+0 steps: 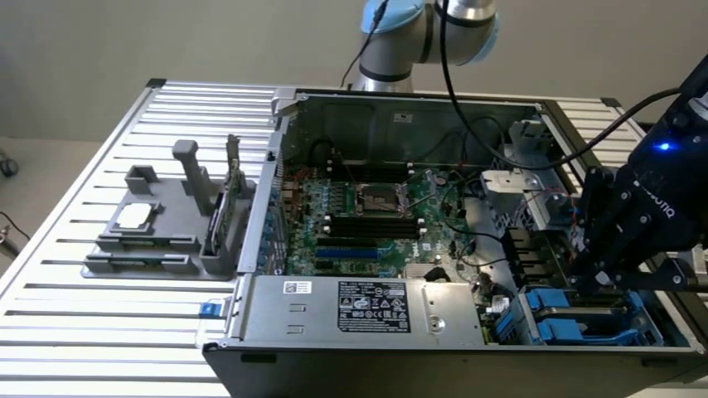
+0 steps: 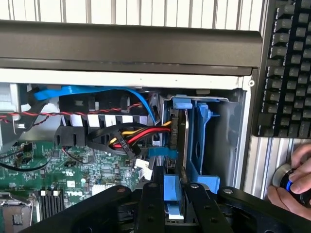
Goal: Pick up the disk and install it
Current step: 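Insert the second disk wire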
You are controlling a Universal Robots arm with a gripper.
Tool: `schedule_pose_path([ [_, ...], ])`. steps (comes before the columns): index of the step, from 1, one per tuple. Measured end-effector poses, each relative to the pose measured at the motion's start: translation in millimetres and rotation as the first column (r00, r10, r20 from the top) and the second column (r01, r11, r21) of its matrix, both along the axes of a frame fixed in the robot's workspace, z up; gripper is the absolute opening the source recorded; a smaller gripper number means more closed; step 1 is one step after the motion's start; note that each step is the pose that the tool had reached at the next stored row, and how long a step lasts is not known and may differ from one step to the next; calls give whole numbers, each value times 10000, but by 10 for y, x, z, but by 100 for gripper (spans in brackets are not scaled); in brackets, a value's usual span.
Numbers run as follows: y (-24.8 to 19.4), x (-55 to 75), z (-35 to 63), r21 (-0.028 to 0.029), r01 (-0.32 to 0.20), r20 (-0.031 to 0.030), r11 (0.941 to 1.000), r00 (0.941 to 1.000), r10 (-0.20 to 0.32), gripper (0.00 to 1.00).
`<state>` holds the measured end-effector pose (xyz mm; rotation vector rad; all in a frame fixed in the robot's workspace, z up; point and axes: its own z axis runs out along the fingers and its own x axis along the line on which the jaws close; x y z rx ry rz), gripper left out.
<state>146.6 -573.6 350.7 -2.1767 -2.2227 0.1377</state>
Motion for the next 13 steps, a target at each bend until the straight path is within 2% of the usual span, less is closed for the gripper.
schedule_pose_path([
  [7,22,-78,1,13,-130,0,9999,9999,130,23],
  [8,26,-85,1,13,-139,0,9999,9999,139,15],
  [13,64,-110,3,14,-163,1,9999,9999,163,15],
])
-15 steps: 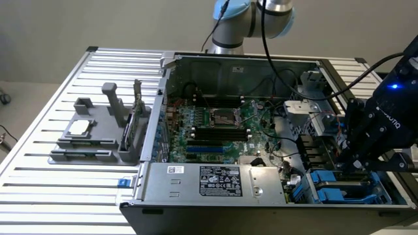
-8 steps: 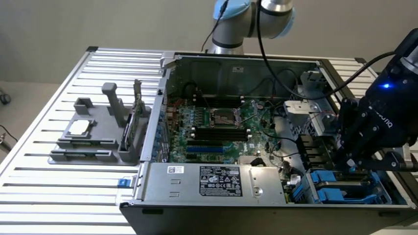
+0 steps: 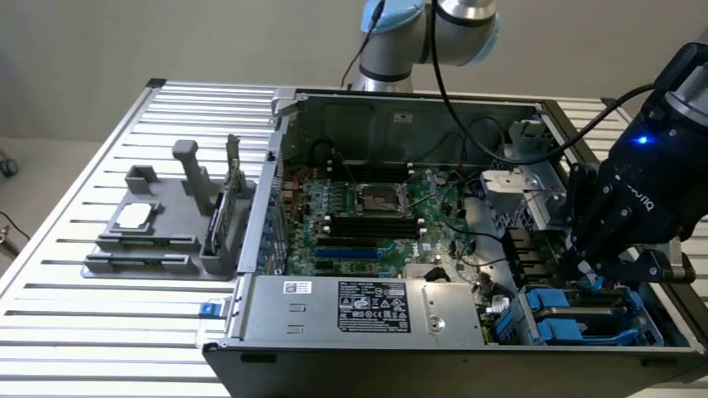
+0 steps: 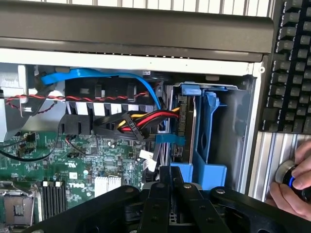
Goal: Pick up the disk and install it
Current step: 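Insert the second disk wire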
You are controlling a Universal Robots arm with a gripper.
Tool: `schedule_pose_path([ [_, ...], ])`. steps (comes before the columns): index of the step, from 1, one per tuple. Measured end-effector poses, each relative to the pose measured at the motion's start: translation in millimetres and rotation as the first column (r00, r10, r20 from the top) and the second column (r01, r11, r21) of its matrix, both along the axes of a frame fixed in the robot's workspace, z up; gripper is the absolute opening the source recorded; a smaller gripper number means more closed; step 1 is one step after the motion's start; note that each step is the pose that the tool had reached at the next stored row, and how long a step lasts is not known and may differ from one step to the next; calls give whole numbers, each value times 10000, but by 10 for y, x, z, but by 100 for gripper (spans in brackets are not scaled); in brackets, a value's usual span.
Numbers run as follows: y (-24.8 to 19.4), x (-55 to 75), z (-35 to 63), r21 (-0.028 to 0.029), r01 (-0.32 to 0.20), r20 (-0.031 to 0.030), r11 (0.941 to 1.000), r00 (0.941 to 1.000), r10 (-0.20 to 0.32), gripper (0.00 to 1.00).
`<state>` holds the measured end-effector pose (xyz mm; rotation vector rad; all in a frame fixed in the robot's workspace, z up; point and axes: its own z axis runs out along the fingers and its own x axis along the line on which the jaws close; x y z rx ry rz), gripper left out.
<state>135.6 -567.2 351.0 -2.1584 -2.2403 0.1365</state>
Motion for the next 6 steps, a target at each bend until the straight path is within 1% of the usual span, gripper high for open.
schedule_pose_path([
  [6,0,-1,0,0,-8,-1,10000,10000,8,15],
])
